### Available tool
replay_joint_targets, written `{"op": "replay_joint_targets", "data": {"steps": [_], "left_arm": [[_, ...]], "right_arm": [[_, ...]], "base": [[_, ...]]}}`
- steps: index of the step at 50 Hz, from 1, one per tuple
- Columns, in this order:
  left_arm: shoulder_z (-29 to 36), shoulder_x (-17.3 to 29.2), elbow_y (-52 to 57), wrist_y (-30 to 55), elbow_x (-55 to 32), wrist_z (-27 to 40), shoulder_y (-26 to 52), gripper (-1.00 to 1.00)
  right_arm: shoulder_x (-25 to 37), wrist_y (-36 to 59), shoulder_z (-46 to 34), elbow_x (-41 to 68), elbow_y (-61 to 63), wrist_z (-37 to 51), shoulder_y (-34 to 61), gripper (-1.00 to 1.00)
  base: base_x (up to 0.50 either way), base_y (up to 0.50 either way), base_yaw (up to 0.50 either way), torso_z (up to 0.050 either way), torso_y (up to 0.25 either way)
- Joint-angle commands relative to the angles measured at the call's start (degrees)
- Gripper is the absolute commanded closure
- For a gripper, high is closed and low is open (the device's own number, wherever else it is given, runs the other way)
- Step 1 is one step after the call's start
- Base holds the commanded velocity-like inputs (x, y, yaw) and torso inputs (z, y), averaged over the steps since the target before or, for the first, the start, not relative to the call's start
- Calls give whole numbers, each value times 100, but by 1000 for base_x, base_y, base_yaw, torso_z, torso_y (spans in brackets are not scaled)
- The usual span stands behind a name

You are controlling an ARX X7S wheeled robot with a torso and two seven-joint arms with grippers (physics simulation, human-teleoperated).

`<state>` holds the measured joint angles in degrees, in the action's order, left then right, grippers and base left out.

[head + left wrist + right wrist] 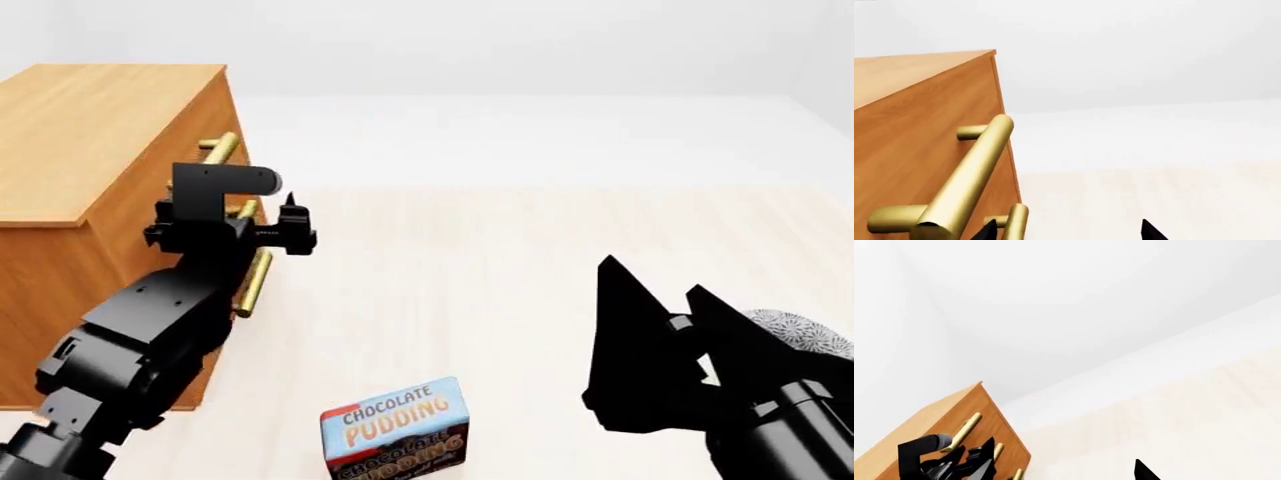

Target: Put the butter at the back in the top drawer of the cabinet and close it.

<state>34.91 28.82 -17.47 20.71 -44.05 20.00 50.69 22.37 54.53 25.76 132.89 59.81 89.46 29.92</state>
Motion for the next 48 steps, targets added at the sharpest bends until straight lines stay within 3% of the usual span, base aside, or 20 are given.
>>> {"op": "replay_joint_targets", "data": {"steps": [1, 10, 20, 24, 32, 39, 48], "left_arm": [[-288, 809, 1440, 379, -161, 564, -556, -100], [-876, 2072, 4062, 146, -690, 1447, -1817, -100], [-1667, 3306, 5942, -707, -815, 2334, -3521, -100], [-1913, 3694, 6404, -1179, -584, 2572, -4337, -100], [-2397, 4227, 6822, -1959, -98, 3011, -5652, -100], [-2682, 4442, 7006, -2408, 322, 3283, -6477, -100], [-3035, 4563, 7386, -2839, 1557, 3766, -7883, -100]], "right_arm": [[-73, 81, 67, -7, -9, -41, -52, -100], [-198, 325, 187, -144, -73, -256, -226, -100], [-283, 444, 249, -178, -12, -213, -246, -100], [-402, 1077, 464, -165, 16, 43, -75, -100], [-925, 3478, 1780, -179, 18, 52, 419, -100], [-803, 3546, 1895, -86, 19, 53, 452, -100], [-716, 3547, 2207, 290, 19, 53, 277, -100]], "base": [[0, 0, 0, 0, 0], [0, 0, 0, 0, 0], [0, 0, 0, 0, 0], [0, 0, 0, 0, 0], [0, 0, 0, 0, 0], [0, 0, 0, 0, 0], [0, 0, 0, 0, 0]]}}
